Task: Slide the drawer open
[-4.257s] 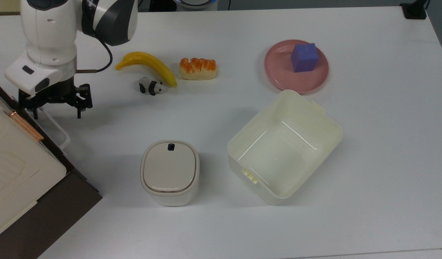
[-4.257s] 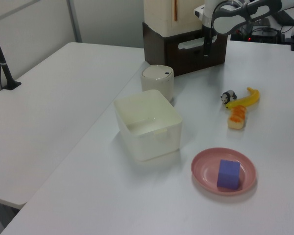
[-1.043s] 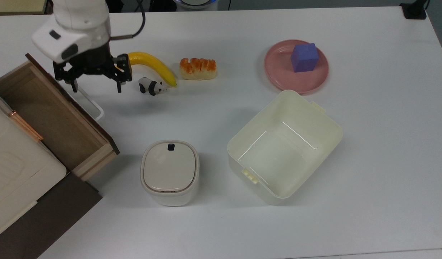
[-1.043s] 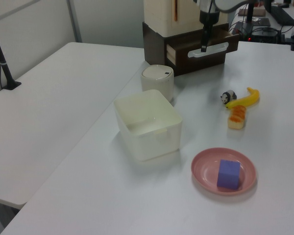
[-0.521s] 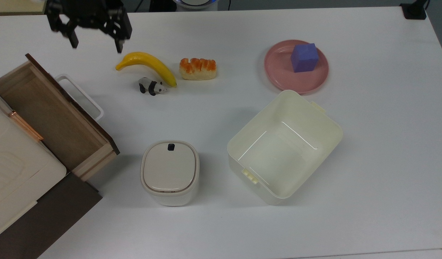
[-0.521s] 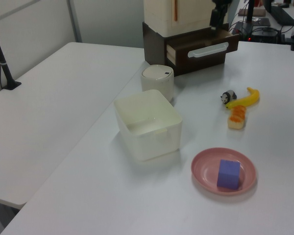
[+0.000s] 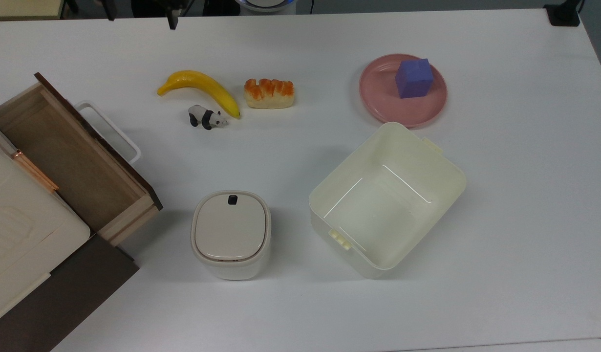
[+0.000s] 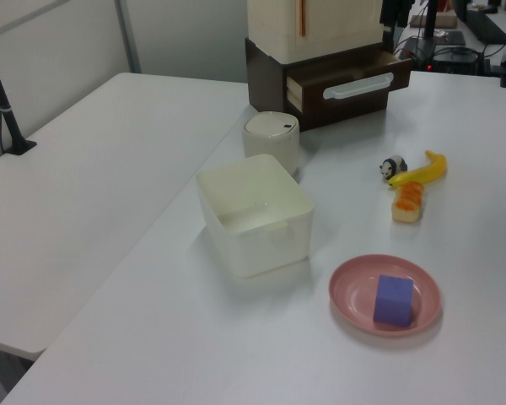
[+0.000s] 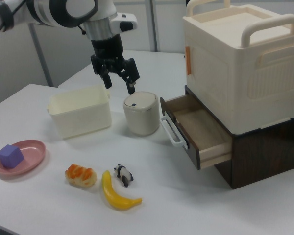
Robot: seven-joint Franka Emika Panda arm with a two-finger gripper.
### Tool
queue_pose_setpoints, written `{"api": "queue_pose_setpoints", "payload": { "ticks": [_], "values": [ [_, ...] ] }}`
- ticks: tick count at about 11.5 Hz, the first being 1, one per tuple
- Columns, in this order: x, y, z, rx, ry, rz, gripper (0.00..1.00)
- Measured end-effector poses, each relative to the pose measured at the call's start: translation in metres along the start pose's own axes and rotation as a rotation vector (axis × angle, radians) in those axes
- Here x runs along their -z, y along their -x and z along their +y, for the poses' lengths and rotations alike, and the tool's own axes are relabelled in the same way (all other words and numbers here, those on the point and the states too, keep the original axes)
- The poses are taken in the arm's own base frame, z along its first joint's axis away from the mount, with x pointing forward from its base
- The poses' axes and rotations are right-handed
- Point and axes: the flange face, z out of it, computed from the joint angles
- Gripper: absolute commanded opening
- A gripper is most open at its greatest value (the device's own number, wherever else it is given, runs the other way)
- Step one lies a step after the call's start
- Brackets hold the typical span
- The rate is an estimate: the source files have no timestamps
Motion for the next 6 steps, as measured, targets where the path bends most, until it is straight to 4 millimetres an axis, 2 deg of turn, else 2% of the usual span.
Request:
{"api": "queue_pose_setpoints", "payload": {
  "ticks": [3,6],
  "values": [
    [0.008,0.003,-0.009,-0.103,-0.035,0.012,1.0],
    [0.012,0.007,-0.012,-0.12,-0.033,0.005,1.0]
  ]
}}
